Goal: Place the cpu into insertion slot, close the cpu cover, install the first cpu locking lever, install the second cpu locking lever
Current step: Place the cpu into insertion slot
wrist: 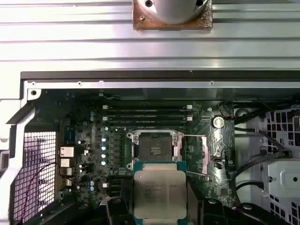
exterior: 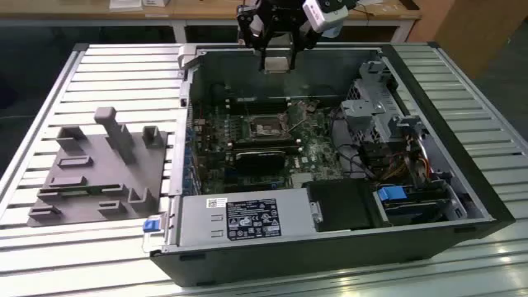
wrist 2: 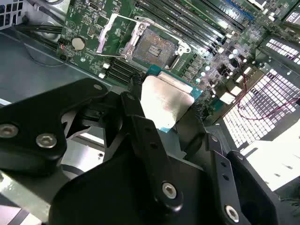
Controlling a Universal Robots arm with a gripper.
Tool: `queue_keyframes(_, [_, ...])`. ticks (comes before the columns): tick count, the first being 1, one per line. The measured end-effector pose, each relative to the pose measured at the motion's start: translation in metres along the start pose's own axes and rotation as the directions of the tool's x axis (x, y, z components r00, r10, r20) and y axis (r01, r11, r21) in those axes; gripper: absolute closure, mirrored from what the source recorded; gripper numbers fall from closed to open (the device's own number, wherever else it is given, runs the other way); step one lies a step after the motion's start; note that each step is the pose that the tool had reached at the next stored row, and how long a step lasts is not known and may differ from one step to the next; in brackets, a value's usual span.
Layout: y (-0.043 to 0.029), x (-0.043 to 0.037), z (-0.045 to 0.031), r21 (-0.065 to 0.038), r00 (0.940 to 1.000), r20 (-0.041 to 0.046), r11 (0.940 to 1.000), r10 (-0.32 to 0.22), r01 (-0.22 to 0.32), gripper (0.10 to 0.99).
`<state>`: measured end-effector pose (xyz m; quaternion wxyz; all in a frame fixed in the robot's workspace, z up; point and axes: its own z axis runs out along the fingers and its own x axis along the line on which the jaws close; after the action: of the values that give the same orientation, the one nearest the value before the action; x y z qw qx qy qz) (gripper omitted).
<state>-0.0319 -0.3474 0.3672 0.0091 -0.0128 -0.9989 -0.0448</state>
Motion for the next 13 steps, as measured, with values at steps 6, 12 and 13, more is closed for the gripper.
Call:
queue_keyframes(6, [0.0000,0.0000,0.0000,0.000,1.0000,0.0000,1.0000,0.000,0.000,0.549])
queue_keyframes(12, [-0.0002,0.0000,0.0021,0.000,1.0000,0.0000,1.0000,0.000,0.000,0.549])
queue_keyframes(13, [-0.0003,0.0000,0.0030,0.000,1.0000,0.0001,1.0000,0.000,0.000,0.549])
